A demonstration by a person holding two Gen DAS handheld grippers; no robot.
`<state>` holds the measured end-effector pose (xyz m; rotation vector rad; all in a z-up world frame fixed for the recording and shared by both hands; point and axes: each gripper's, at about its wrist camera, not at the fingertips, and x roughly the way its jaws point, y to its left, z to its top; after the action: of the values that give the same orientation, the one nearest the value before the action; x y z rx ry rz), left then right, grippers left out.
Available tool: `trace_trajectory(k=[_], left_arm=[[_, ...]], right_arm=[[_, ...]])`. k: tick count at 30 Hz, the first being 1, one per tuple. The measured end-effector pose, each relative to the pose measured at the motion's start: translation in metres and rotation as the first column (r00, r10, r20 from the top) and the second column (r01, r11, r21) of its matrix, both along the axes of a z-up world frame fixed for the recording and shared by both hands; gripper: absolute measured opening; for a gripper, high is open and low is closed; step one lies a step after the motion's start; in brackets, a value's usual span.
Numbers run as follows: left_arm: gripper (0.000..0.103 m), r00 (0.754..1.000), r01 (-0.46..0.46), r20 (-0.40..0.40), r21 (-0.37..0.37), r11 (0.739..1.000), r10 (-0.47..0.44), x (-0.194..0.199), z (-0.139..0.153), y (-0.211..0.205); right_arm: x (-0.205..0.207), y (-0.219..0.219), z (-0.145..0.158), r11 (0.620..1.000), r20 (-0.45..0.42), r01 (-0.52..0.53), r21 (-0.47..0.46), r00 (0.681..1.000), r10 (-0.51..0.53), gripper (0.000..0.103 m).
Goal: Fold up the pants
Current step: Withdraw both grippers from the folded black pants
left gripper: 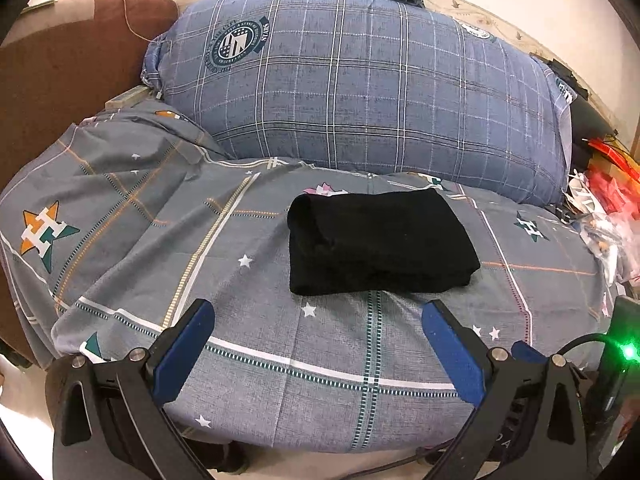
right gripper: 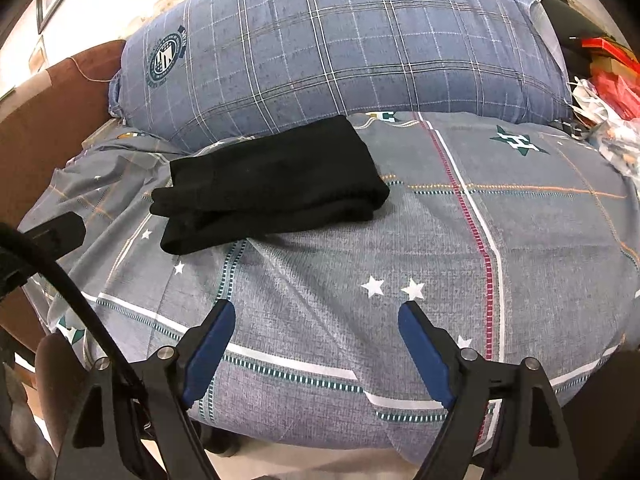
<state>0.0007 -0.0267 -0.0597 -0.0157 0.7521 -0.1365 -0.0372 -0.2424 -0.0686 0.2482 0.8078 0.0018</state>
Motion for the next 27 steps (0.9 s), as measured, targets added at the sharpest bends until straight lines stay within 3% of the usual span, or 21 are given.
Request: trace_trajectory(k=[27], left_arm=[[0.103, 0.999, 0.013, -0.033, -0.007, 1.000, -0.013, 0.001, -0.015, -0.004]], right_arm=[[0.002, 0.008, -0.015, 1.000, -0.043, -0.010, 0.007, 0.999, 0.010, 0.089]])
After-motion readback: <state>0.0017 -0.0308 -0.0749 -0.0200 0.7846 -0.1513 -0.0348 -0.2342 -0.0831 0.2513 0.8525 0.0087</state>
